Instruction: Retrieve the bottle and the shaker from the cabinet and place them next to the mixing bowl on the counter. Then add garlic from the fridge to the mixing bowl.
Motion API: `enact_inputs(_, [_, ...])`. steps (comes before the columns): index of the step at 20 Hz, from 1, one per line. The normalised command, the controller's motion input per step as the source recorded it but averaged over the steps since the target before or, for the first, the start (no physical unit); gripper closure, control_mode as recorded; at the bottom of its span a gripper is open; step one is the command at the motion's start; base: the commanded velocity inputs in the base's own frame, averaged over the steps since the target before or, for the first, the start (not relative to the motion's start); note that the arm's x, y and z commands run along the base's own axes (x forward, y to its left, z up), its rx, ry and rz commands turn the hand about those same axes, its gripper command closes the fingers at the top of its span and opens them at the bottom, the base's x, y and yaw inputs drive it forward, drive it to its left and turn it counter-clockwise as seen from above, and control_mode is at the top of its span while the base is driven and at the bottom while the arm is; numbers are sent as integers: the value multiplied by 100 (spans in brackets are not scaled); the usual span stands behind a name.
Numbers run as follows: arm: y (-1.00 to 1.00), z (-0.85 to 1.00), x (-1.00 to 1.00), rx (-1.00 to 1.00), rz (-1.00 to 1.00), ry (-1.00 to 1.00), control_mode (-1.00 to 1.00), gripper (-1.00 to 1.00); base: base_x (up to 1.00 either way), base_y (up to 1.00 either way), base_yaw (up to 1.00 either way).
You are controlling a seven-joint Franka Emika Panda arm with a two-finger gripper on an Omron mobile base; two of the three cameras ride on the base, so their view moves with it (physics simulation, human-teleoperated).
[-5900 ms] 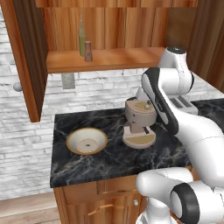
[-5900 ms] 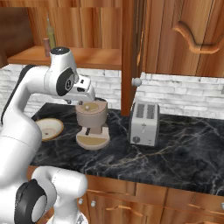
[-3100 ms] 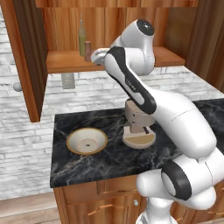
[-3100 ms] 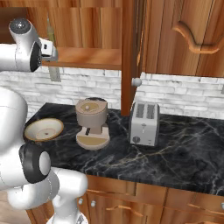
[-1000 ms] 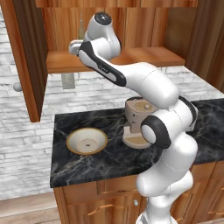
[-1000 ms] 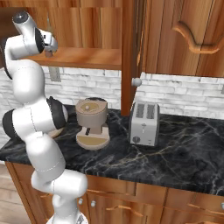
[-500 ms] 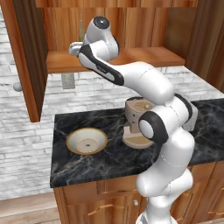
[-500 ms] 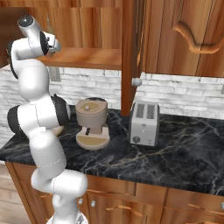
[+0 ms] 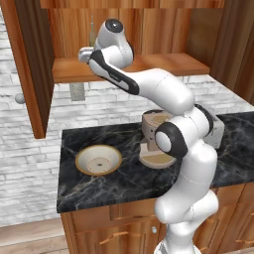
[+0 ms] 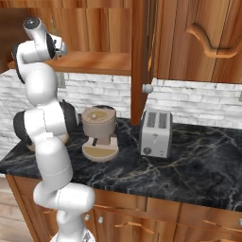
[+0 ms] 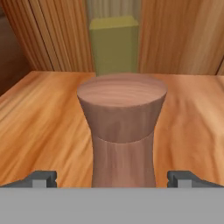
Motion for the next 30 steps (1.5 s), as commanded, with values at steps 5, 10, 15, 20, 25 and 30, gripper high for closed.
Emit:
enact_inputs(5, [0, 0, 0, 0, 0, 0, -100, -100, 0, 0, 0])
enact_inputs(10, [0, 0, 0, 0, 0, 0, -100, 100, 0, 0, 0])
enact_inputs(15, [0, 0, -1, 0, 0, 0, -100, 100, 0, 0, 0])
enact_inputs(20, [0, -8, -77, 0, 0, -2, -100, 100, 0, 0, 0])
enact_inputs(25, [0, -44, -100, 0, 0, -10, -100, 100, 0, 0, 0])
enact_inputs(30, [-24, -88, -100, 1, 0, -4, -100, 100, 0, 0, 0])
